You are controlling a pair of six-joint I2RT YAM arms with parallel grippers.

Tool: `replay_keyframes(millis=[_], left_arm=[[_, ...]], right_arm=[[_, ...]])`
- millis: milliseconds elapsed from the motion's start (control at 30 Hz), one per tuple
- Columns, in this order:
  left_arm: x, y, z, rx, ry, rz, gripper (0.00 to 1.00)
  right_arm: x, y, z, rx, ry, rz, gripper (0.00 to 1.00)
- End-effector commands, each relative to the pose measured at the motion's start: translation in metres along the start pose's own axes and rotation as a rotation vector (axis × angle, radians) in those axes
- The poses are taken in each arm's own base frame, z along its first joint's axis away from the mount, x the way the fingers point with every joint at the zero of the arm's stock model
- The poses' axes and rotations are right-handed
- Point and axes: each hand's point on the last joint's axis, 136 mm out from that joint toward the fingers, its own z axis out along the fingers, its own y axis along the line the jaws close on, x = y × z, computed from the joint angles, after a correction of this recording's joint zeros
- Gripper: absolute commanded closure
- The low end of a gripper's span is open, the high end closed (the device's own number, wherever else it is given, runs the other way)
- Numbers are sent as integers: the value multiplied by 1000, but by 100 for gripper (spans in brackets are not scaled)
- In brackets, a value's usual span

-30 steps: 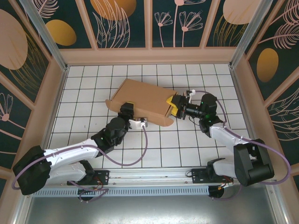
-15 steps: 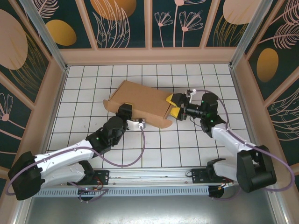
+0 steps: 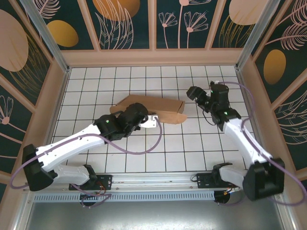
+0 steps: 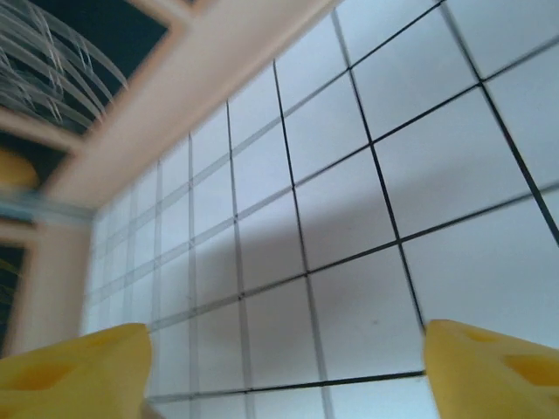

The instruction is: Fold the paper box

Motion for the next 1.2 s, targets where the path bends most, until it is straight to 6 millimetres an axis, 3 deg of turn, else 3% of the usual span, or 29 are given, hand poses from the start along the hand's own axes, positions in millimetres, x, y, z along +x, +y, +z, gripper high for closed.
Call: replay_keyframes(millis=[0,67,233,433,533,733,867,967,1167], left_arm=[[15,-28,-5,159,103,-39,62],[11,-35,-4,214,108,-43,61],[1,-48,-3,318,107,-51,62],[-9,-60,7,391,111,-38,64],[-12,-64,17,409,126,-31,61],[-17,-67,40,452,164,-66,56],[-19,-60,51,450,180,-102,51],[-21,-57,62,450,193,-129,41],[-23,-51,68,427,193,-144,31]], right_arm=[[7,16,39,-157,116,-177,39],[22,12,69,-194,253,-177,55],[90,21,115,-368,584,-159,75],[188,37,124,-455,895,-259,83],[217,31,127,-445,980,-269,90],[247,23,125,-463,1055,-264,94],[257,24,124,-467,1078,-272,94],[255,21,128,-442,1063,-287,90],[240,17,138,-402,993,-298,81]])
